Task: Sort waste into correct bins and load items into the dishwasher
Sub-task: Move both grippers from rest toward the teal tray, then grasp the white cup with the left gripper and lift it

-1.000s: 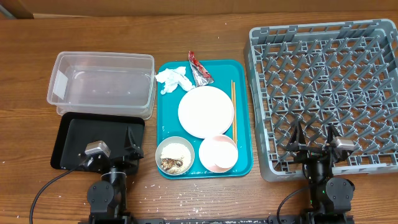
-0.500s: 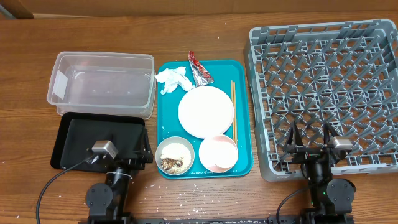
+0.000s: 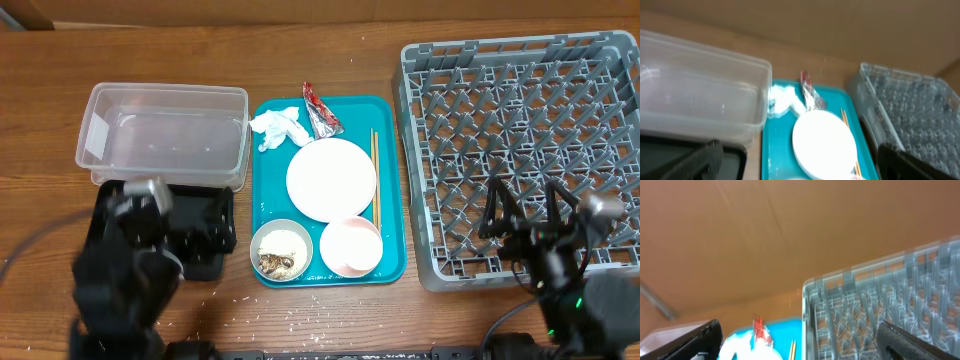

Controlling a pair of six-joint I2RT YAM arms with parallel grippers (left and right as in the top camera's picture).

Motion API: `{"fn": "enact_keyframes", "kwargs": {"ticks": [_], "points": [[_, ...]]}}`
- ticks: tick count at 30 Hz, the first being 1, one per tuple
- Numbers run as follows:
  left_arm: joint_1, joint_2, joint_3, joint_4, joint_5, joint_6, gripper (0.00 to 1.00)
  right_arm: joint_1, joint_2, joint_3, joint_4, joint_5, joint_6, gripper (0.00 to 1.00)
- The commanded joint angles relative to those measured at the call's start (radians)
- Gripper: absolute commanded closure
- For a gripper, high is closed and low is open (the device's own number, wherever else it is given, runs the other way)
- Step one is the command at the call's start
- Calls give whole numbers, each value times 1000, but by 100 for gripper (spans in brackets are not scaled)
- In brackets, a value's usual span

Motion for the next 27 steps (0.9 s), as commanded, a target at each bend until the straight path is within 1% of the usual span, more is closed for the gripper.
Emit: {"fn": "enact_keyframes", "kwargs": {"ticks": [1, 2, 5, 7, 9, 11, 12, 14, 16, 17, 19, 20, 21, 23, 26, 27], "points": [[-11, 229, 239, -163, 46, 74, 0, -3, 170, 187, -119, -73, 28, 0], [-18, 319, 339, -252, 67, 77, 0, -3, 272, 285, -215, -100, 28, 0], [-17, 438, 452, -342, 104, 58, 0, -3, 410, 413, -351, -123, 27, 0], [-18, 502, 491, -348, 185, 59, 0, -3, 484, 472, -410, -135, 29, 0], [-24, 559, 504, -335, 309, 60, 0, -3, 551, 508, -462, -238, 26, 0], [-47, 603, 504, -338, 363, 62, 0, -2, 602, 515, -471, -368, -9, 0], [-103, 640, 504, -356, 347, 64, 0, -2, 637, 515, -478, -450, -57, 0], [-222, 682, 504, -373, 275, 72, 3, -2, 677, 515, -498, -457, -52, 0], [-361, 721, 503, -390, 142, 73, 5, -2, 706, 515, -505, -435, -31, 0], [-447, 745, 503, -406, 42, 72, 6, -3, 714, 515, -505, -406, 5, 0], [-576, 790, 500, -433, -117, 32, 11, -3, 723, 515, -505, -356, 56, 0], [-629, 816, 498, -439, -168, 4, 13, -3, 723, 515, -505, -326, 81, 0], [-673, 843, 494, -438, -189, -19, 15, -3, 723, 515, -505, -291, 101, 0], [-730, 898, 491, -424, -194, -35, 15, -3, 722, 515, -505, -261, 107, 0], [-772, 995, 490, -405, -196, -55, 17, -3, 722, 515, -509, -262, 107, 0], [-777, 1025, 490, -401, -195, -60, 20, -3, 722, 515, -512, -262, 107, 0]]}}
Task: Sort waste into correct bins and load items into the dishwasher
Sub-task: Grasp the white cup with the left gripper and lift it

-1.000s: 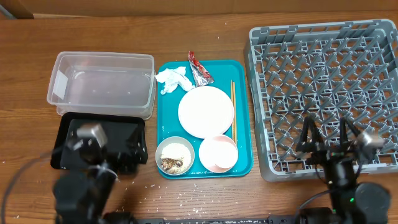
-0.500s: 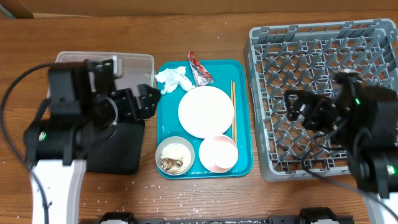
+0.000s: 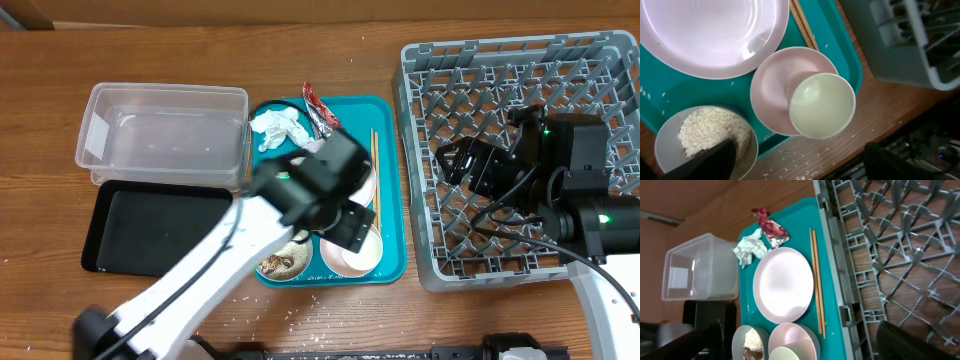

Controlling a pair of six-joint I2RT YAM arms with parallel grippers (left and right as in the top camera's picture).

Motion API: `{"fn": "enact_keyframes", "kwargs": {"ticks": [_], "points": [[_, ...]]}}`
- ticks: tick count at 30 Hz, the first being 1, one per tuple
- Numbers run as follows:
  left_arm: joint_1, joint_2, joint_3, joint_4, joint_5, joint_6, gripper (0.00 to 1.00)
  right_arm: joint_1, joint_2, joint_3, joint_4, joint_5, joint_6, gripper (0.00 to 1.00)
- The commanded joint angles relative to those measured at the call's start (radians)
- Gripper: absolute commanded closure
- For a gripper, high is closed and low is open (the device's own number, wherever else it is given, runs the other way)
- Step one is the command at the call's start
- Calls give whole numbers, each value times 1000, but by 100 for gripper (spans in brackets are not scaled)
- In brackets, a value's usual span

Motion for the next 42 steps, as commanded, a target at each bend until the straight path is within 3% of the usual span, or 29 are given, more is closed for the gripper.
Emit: {"fn": "enact_keyframes", "kwargs": {"ticks": [1, 8, 13, 14, 19, 24, 27, 30, 33, 36, 42], "points": [[-24, 123, 5, 10, -67, -47, 26, -3, -11, 29, -8, 32, 26, 0], [-34, 287, 5, 38, -5, -5, 48, -3, -11, 29, -10, 33, 26, 0], [-29, 296, 11, 22, 1, -5, 92, -3, -11, 29, -4, 33, 26, 0], [-21, 291, 23, 7, 2, -6, 96, -3, -11, 29, -4, 33, 26, 0], [51, 229, 131, -84, 1, -23, 96, -3, -11, 29, -3, 34, 26, 0], [234, 135, 232, -92, 106, -20, 96, -3, -11, 29, -3, 29, 25, 0], [399, 98, 247, -54, 383, 38, 96, -3, -11, 29, 18, -61, -25, 2], [552, 102, 247, -11, 760, 108, 96, -2, -11, 29, 90, -307, -164, 13], [654, 124, 246, 8, 999, 127, 96, 0, -7, 29, 211, -530, -193, 19], [687, 138, 246, 14, 1186, 155, 96, 23, 11, 29, 348, -671, -169, 19], [664, 138, 246, 13, 1285, 164, 96, 119, 65, 29, 501, -684, -63, 18]]}}
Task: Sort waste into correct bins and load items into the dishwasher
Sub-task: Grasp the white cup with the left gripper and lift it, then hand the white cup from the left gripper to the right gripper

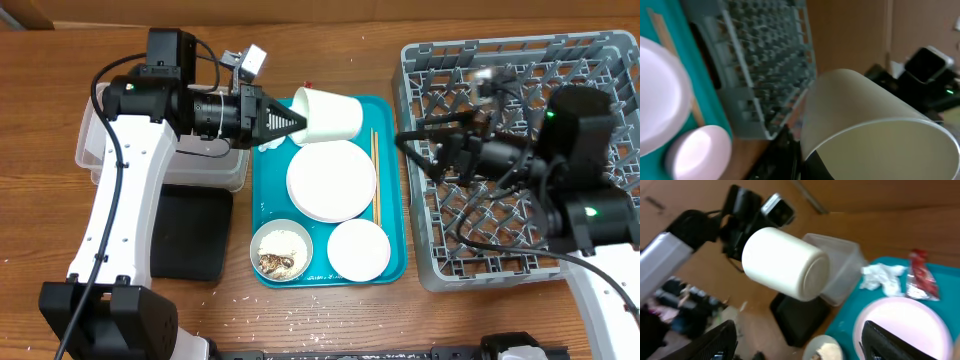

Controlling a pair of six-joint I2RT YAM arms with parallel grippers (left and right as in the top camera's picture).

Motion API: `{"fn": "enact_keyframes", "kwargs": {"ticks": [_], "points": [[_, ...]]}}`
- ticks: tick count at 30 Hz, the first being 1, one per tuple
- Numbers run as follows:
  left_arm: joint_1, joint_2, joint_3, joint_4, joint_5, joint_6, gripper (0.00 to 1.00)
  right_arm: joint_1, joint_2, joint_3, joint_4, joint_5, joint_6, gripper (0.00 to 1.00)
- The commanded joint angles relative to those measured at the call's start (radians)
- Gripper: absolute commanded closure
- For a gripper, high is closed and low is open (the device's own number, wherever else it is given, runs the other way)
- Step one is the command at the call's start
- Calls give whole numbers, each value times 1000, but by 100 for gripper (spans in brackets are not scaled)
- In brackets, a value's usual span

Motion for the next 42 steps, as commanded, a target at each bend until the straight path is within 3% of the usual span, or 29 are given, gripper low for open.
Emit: {"fn": "enact_keyframes", "kwargs": {"ticks": [1, 6, 10, 11, 13, 14, 15, 16, 17, 27, 33, 35, 37, 42], "points": [[-28, 3, 5, 0, 177, 42, 96, 64, 39, 22, 67, -97, 54, 18], [-80, 3, 5, 0, 178, 42, 96, 142, 68, 22, 140, -101, 54, 10], [-115, 3, 5, 1, 177, 41, 96, 150, 78, 22, 170, -91, 61, 9], [-120, 3, 5, 5, 174, 41, 96, 150, 78, 22, 172, -92, 61, 11], [-127, 3, 5, 12, 173, 40, 96, 150, 78, 22, 182, -114, 61, 28], [-128, 3, 5, 13, 175, 39, 96, 150, 78, 22, 187, -132, 60, 30], [-130, 3, 5, 13, 193, 37, 96, 150, 78, 22, 188, -132, 61, 27], [-132, 3, 5, 16, 240, 43, 96, 150, 78, 22, 188, -127, 61, 6], [-133, 2, 5, 19, 292, 53, 96, 150, 78, 22, 180, -114, 61, 0], [-128, 0, 5, 20, 330, 61, 96, 75, 78, 22, 163, -85, 58, 0], [-129, 0, 5, 39, 329, 67, 96, 39, 78, 22, 207, -265, 57, 0], [-134, 1, 5, 42, 320, 67, 96, 45, 78, 22, 219, -283, 58, 3], [-144, 1, 5, 42, 290, 67, 96, 57, 78, 22, 222, -283, 58, 17], [-161, 1, 5, 42, 255, 67, 96, 108, 78, 22, 227, -282, 57, 33]]}}
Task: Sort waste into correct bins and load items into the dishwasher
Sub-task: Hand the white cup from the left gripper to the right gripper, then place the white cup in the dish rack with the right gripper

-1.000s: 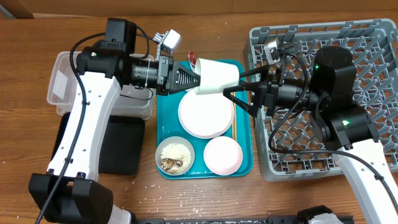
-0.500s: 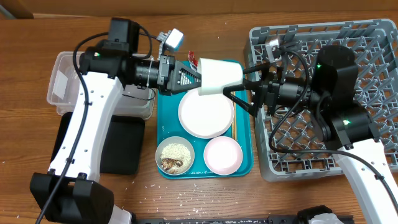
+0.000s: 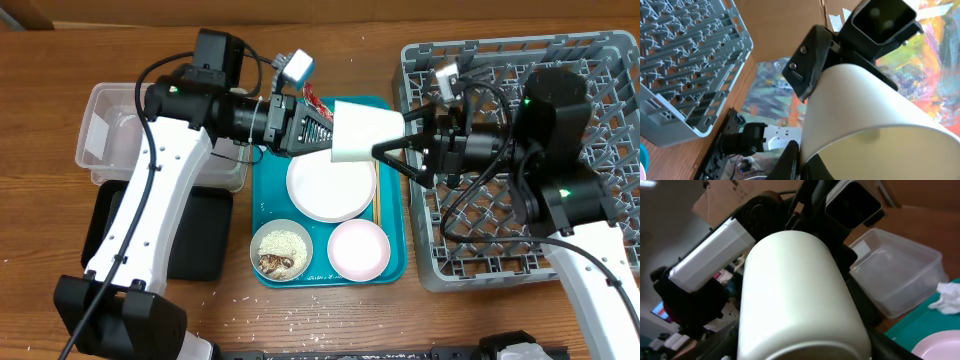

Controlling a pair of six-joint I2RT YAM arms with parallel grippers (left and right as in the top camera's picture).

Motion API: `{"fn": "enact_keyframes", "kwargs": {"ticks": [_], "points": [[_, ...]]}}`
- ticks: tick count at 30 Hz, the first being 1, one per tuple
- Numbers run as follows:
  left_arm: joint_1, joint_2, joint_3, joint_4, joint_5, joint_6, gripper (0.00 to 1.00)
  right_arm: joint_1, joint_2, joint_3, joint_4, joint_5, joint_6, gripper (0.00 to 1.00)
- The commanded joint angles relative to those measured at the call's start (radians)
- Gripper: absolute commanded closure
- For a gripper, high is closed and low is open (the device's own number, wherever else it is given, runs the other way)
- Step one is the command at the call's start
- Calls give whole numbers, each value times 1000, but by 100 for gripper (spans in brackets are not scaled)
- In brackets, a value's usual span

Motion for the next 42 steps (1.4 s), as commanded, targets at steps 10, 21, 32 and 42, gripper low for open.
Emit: {"fn": "enact_keyframes", "kwargs": {"ticks": [10, 21, 32, 42], "points": [[3, -3, 6, -48, -261, 14, 0, -3, -27, 15, -7, -28, -5, 48], [263, -44, 36, -262, -521, 60, 3, -203, -197, 21, -646, 748, 14, 48], [273, -266, 156, -182, -1141, -155, 0, -201, -66, -4, -1090, 1085, 153, 51], [273, -317, 156, -203, -1141, -139, 0, -117, 112, -14, -1072, 1118, 151, 25]]}}
